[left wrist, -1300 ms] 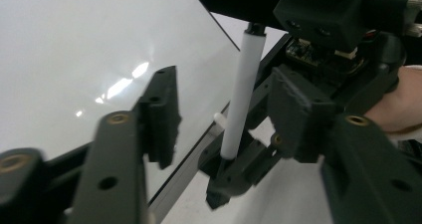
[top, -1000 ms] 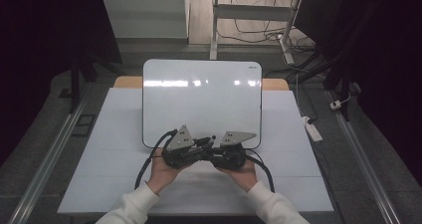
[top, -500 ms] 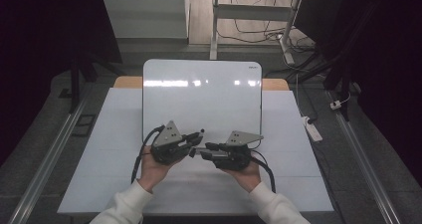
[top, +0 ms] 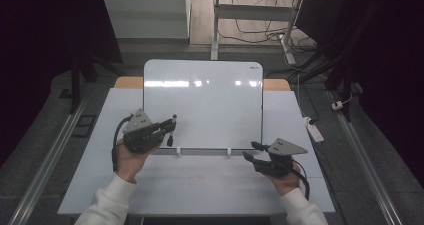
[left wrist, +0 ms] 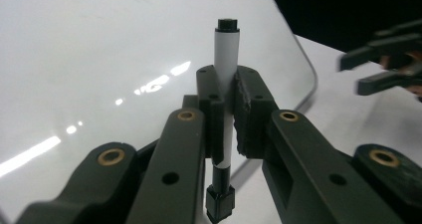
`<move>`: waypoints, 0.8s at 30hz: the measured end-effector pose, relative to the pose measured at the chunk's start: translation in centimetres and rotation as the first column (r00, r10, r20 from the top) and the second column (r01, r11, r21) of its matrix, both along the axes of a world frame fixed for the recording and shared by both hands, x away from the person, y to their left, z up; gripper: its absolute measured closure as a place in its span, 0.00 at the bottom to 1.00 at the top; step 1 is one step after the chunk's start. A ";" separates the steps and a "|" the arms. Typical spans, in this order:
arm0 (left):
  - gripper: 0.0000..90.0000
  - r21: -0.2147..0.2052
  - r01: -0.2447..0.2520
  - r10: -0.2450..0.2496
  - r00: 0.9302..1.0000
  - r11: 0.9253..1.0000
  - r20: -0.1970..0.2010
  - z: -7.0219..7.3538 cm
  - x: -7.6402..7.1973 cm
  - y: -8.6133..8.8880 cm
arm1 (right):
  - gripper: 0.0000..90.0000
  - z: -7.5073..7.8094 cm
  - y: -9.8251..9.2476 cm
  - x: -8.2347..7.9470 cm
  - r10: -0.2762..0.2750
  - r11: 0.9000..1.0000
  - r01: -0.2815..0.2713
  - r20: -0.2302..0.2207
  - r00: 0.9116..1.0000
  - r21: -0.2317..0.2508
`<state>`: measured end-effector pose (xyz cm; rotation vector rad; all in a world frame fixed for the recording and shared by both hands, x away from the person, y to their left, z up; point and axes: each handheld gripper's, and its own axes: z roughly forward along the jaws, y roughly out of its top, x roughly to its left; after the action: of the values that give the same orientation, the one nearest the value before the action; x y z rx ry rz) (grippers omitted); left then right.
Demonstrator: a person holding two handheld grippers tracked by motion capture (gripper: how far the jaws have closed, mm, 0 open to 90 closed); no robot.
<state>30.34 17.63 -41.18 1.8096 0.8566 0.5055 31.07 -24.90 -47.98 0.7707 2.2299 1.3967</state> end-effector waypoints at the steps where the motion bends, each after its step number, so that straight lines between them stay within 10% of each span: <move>1: 0.91 -0.001 -0.011 0.011 1.000 1.000 -0.002 0.3 0.4 0.3 | 0.54 -0.1 -0.7 -0.1 -0.018 1.000 0.018 -0.001 1.000 -0.002; 9: 0.91 0.025 -0.105 0.106 0.994 0.994 -0.042 2.6 4.6 2.5 | 0.54 -1.0 -4.3 -0.4 -0.111 0.993 0.110 -0.009 0.994 -0.029; 24: 0.91 0.106 -0.231 0.243 0.962 0.967 -0.126 5.3 11.9 4.2 | 0.54 -1.5 -4.2 0.0 -0.117 0.990 0.117 -0.005 0.993 -0.074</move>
<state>42.23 21.85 -35.91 1.8500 1.1722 0.5845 31.02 -29.11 -49.49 0.8691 2.1918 1.2515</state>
